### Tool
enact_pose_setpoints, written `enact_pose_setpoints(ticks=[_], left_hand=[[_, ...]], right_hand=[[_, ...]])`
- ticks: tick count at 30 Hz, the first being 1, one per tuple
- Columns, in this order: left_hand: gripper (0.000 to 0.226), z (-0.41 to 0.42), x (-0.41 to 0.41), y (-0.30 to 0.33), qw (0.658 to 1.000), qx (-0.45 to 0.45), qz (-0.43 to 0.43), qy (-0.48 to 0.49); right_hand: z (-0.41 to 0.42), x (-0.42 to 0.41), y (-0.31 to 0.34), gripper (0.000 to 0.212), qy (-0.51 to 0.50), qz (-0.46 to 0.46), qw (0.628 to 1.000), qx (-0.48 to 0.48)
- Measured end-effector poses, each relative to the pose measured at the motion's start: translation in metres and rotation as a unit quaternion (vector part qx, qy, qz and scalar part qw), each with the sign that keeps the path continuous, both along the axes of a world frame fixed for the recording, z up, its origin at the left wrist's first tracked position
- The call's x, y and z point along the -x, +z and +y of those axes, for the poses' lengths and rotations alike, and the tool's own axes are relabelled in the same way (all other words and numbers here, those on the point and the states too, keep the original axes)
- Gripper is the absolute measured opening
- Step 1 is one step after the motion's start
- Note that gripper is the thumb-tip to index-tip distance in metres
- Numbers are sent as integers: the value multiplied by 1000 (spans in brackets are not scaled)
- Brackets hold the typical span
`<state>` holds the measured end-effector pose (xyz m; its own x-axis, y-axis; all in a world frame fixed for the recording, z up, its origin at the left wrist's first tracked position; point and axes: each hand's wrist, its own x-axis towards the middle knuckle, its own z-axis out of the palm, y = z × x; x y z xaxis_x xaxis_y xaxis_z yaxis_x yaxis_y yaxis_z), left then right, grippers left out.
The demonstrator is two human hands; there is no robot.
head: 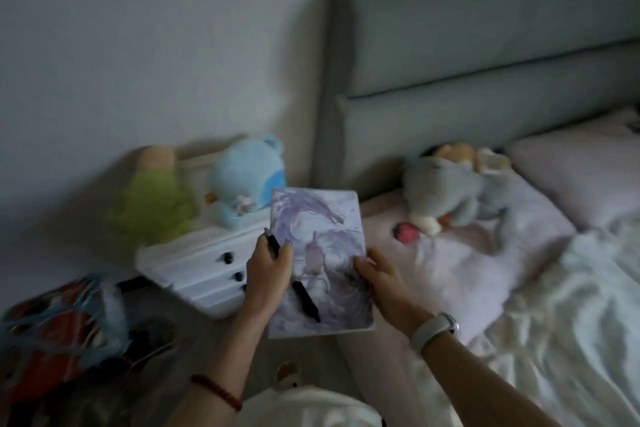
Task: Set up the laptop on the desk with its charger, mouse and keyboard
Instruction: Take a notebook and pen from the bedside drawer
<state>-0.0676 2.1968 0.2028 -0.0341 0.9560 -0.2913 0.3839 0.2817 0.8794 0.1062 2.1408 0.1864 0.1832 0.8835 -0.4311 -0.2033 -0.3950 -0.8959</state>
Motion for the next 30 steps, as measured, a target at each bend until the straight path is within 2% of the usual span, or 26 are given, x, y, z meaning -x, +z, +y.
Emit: enact_pose_setpoints(ticks=[1,4,7,10,13,16,19,22,25,30], left_hand=[[10,-11,-26,5,999,-19,6,-33],[30,-57,-102,20,991,-70,11,-114],[30,-129,-171,33,976,-94,3,-199],[36,-216,-231,36,942,-103,2,-319],[34,-313,-289,38,886,-138,28,-442],[40,-407,-338,39,814,-173,26,-554],[44,-509,-379,36,727,-180,7,-662],[48,-622,-409,30,623,-181,-20,-760],[55,-731,-437,23,531,-176,-29,-828],[56,-923,-488,18,403,-202,-86,-888]], right_hand=[[-22,-21,7,12,-38,-1,999,-9],[-99,-79,22,12,-145,-17,989,-30],[-202,-126,37,14,-262,-44,963,-42],[-325,-157,42,10,-370,-53,927,-37],[-457,-174,41,8,-491,-86,867,-25],[-568,-178,44,7,-589,-140,795,21],[-672,-172,44,8,-678,-174,711,74],[-774,-157,40,8,-767,-182,605,112],[-868,-147,36,13,-823,-183,517,148],[-1032,-154,34,17,-881,-183,384,208]])
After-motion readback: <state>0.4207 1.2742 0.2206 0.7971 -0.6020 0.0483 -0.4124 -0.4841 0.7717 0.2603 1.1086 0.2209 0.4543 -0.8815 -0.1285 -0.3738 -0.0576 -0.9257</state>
